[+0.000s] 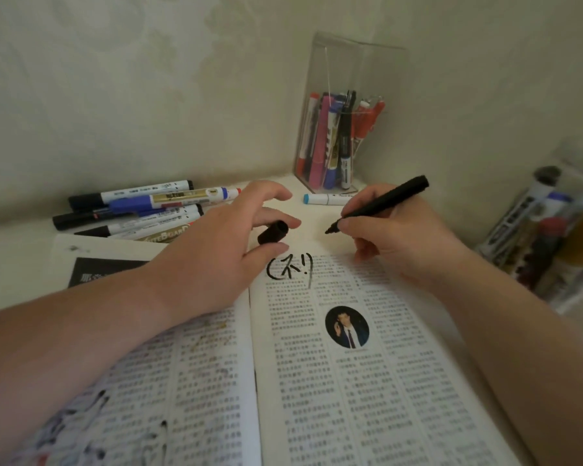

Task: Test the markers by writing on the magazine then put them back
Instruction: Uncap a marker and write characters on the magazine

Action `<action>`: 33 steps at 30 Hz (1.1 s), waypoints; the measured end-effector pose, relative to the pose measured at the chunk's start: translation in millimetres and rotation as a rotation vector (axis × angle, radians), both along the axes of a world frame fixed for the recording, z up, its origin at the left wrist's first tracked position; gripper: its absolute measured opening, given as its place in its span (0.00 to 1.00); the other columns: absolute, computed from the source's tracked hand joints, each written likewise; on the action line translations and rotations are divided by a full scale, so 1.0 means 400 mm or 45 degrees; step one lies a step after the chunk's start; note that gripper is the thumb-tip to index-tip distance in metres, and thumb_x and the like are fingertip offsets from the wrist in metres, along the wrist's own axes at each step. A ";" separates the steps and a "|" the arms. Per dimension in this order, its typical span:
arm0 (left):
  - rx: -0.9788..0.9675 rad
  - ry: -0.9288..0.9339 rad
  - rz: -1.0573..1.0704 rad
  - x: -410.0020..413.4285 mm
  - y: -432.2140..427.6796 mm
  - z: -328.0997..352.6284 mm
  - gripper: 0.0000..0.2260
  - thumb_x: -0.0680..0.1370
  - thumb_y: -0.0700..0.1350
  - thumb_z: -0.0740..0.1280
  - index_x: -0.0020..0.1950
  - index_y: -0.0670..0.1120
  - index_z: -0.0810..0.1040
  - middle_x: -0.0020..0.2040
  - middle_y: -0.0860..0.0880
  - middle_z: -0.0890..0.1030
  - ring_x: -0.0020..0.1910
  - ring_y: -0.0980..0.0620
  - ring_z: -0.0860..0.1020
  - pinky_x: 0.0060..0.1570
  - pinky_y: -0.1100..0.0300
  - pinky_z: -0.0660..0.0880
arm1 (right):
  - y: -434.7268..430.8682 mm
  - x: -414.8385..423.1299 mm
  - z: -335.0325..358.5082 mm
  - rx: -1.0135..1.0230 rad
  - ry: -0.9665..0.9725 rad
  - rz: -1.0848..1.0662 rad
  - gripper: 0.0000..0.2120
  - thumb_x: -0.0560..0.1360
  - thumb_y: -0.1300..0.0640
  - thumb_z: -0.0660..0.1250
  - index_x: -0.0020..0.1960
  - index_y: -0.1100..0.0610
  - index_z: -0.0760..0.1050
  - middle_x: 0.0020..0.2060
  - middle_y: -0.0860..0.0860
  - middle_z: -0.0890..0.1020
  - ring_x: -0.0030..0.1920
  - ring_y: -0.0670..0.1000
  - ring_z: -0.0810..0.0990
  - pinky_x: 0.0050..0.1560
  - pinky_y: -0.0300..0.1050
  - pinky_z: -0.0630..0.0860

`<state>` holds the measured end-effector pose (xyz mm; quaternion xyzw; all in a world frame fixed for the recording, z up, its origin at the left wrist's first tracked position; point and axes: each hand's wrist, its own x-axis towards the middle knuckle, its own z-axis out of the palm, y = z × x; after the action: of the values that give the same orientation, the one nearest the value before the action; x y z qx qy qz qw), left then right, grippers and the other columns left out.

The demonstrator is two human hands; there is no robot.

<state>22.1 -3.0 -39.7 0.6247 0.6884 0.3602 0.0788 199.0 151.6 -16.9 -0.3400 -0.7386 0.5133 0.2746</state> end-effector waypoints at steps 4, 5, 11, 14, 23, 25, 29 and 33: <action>0.005 0.002 0.005 -0.001 -0.001 0.006 0.13 0.76 0.54 0.73 0.53 0.60 0.70 0.53 0.65 0.83 0.52 0.72 0.76 0.47 0.75 0.67 | -0.007 -0.009 0.044 0.021 -0.135 0.017 0.10 0.75 0.66 0.70 0.37 0.59 0.73 0.23 0.51 0.71 0.26 0.52 0.70 0.27 0.45 0.72; 0.004 0.008 0.010 -0.002 0.000 0.005 0.12 0.76 0.53 0.74 0.52 0.59 0.71 0.51 0.64 0.83 0.49 0.73 0.76 0.44 0.75 0.66 | -0.006 -0.011 0.057 0.008 -0.120 0.018 0.11 0.76 0.65 0.70 0.36 0.59 0.72 0.23 0.51 0.71 0.26 0.52 0.69 0.27 0.45 0.71; 0.074 0.105 -0.052 -0.017 0.010 -0.012 0.10 0.75 0.53 0.75 0.54 0.59 0.79 0.48 0.63 0.77 0.47 0.65 0.76 0.49 0.66 0.72 | 0.003 0.005 0.023 -0.150 0.069 0.110 0.05 0.77 0.62 0.71 0.44 0.60 0.78 0.29 0.55 0.75 0.30 0.53 0.73 0.27 0.44 0.72; 0.116 0.126 -0.057 -0.025 0.014 -0.018 0.11 0.76 0.52 0.74 0.57 0.57 0.80 0.50 0.61 0.76 0.48 0.63 0.77 0.54 0.63 0.73 | -0.005 0.017 -0.020 -0.193 0.133 0.117 0.02 0.76 0.65 0.73 0.48 0.62 0.82 0.33 0.57 0.79 0.33 0.54 0.77 0.29 0.45 0.76; 0.069 0.215 0.010 -0.011 0.017 -0.009 0.13 0.79 0.47 0.71 0.63 0.53 0.79 0.51 0.62 0.78 0.47 0.71 0.74 0.50 0.79 0.66 | 0.014 0.020 -0.051 -0.002 0.142 0.125 0.06 0.74 0.70 0.71 0.43 0.60 0.81 0.31 0.58 0.75 0.29 0.54 0.72 0.26 0.43 0.72; 0.059 0.146 0.019 -0.009 0.017 -0.012 0.15 0.79 0.45 0.72 0.64 0.54 0.78 0.49 0.63 0.78 0.48 0.68 0.77 0.49 0.78 0.69 | 0.014 0.018 -0.051 0.024 0.141 0.101 0.05 0.74 0.67 0.71 0.42 0.59 0.80 0.31 0.60 0.74 0.29 0.56 0.71 0.26 0.44 0.71; 0.068 0.039 0.012 -0.010 0.017 -0.016 0.19 0.76 0.42 0.74 0.64 0.54 0.76 0.49 0.59 0.81 0.47 0.65 0.79 0.48 0.76 0.71 | 0.006 0.022 -0.045 0.023 0.135 0.100 0.06 0.76 0.63 0.72 0.40 0.59 0.78 0.28 0.57 0.73 0.29 0.56 0.71 0.25 0.44 0.70; 0.081 0.028 0.033 -0.010 0.016 -0.019 0.18 0.76 0.44 0.75 0.62 0.58 0.76 0.47 0.61 0.81 0.46 0.65 0.79 0.47 0.71 0.73 | -0.006 0.023 -0.039 -0.020 -0.013 0.186 0.04 0.77 0.61 0.72 0.44 0.60 0.79 0.28 0.54 0.77 0.27 0.53 0.75 0.27 0.44 0.74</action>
<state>18.1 3.6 -47.1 0.6220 0.6853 0.3759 0.0467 208.2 149.3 -32.7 -0.2900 -0.7588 0.5360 0.2299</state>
